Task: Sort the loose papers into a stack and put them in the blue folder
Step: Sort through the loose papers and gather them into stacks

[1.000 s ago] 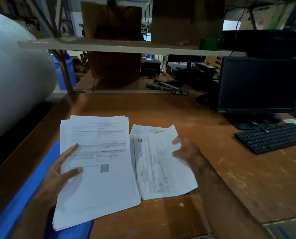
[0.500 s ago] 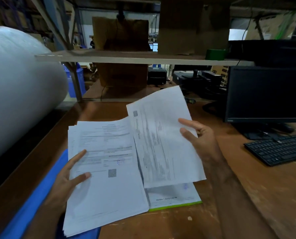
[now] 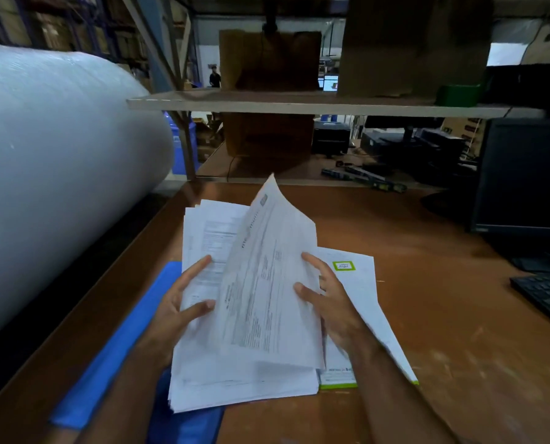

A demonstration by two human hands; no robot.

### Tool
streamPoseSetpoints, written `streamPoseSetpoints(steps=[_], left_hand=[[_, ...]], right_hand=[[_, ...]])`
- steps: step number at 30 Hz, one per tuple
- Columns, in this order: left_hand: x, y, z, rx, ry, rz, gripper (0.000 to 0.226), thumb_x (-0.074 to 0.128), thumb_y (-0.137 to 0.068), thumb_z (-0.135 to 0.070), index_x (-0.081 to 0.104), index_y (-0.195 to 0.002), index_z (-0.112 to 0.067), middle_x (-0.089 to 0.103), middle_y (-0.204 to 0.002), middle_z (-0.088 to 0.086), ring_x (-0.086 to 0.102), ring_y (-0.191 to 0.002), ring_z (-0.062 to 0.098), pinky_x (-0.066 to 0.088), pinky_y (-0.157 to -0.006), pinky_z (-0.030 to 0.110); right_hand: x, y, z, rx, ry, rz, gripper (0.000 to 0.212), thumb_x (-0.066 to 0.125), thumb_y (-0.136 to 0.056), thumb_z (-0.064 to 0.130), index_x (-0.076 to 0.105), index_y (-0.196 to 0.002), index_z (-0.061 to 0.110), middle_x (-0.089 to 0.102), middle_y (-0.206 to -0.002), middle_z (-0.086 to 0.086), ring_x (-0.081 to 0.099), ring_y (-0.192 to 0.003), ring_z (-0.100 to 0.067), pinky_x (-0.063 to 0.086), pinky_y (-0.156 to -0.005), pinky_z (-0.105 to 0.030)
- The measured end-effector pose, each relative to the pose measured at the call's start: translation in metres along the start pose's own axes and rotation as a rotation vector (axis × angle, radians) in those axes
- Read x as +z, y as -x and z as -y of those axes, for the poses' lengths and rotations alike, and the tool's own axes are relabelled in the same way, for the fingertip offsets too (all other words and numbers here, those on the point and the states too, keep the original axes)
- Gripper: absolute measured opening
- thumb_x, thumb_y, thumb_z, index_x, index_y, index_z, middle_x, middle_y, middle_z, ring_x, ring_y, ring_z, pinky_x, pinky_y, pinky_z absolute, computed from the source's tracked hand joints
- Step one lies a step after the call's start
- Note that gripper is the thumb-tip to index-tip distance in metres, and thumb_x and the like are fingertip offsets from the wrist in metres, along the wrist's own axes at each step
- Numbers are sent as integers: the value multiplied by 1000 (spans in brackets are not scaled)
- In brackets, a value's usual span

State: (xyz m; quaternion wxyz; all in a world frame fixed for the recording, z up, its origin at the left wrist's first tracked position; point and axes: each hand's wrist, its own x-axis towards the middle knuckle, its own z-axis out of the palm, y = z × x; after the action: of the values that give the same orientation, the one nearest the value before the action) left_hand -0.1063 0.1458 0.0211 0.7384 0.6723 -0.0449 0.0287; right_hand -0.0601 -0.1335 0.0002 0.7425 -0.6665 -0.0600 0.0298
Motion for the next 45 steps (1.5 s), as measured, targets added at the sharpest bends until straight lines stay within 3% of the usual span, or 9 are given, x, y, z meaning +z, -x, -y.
streamPoseSetpoints(steps=[3,8,10,14,20,26,34,41,45], left_hand=[[6,8,-8,-8,182,112,51,66,-93,-39,55,-143,-33,67,-130,-22,64,-123,9,59,-95,33],[7,1,-14,-29,105,144,132,70,-47,-92,21,-159,-40,41,-161,-8,47,-143,22,44,-113,51],[9,-2,-13,-29,26,156,110,76,-62,-79,24,-155,-52,48,-155,-17,51,-140,18,47,-110,51],[10,-1,-7,33,-118,102,62,66,-96,-14,44,-140,-51,56,-113,-55,55,-115,-20,53,-79,7],[-14,-7,18,-42,21,34,50,70,-89,2,71,-130,-28,65,-137,2,67,-119,33,58,-90,57],[-25,-4,37,-39,-72,-21,56,71,-88,3,70,-127,-36,64,-134,-7,67,-117,24,64,-78,35],[-19,1,31,-33,-203,-72,59,66,-91,3,63,-127,-44,55,-128,-29,62,-109,5,58,-66,17],[-21,-1,33,-33,-224,-59,60,66,-91,3,62,-127,-46,50,-138,-17,48,-127,16,43,-102,55],[-16,0,27,-19,-211,-37,59,65,-91,3,61,-129,-42,49,-137,-17,48,-124,12,37,-108,59]], right_hand=[[4,0,0,28,-168,75,62,73,-89,2,59,-137,38,62,-139,-5,65,-123,-28,53,-102,-55],[8,-3,-7,-96,105,66,53,76,-90,10,64,-134,37,61,-138,17,58,-130,-16,51,-106,-53],[15,-5,-8,-176,228,10,50,76,-90,15,63,-134,35,60,-135,25,56,-130,-7,48,-110,-47],[24,-8,-11,-285,427,-69,47,76,-91,17,62,-134,32,58,-135,29,51,-130,2,42,-115,-42],[6,-8,10,-89,645,29,68,76,-87,46,42,-145,40,52,-142,15,55,-129,-11,50,-107,-39],[-77,-10,-12,328,1262,-397,111,64,-51,85,39,-142,26,49,-144,-8,48,-132,-34,43,-108,-48],[-98,-9,-4,220,823,-346,91,88,-64,13,45,-143,27,61,-125,3,62,-116,-22,51,-96,-33],[-89,0,11,-84,896,-357,80,59,-90,3,38,-146,56,49,-76,6,50,-65,-14,48,-68,-23],[-96,2,29,-263,867,-325,54,46,-96,-2,72,-118,40,69,-95,23,68,-90,-1,49,-91,-11]])
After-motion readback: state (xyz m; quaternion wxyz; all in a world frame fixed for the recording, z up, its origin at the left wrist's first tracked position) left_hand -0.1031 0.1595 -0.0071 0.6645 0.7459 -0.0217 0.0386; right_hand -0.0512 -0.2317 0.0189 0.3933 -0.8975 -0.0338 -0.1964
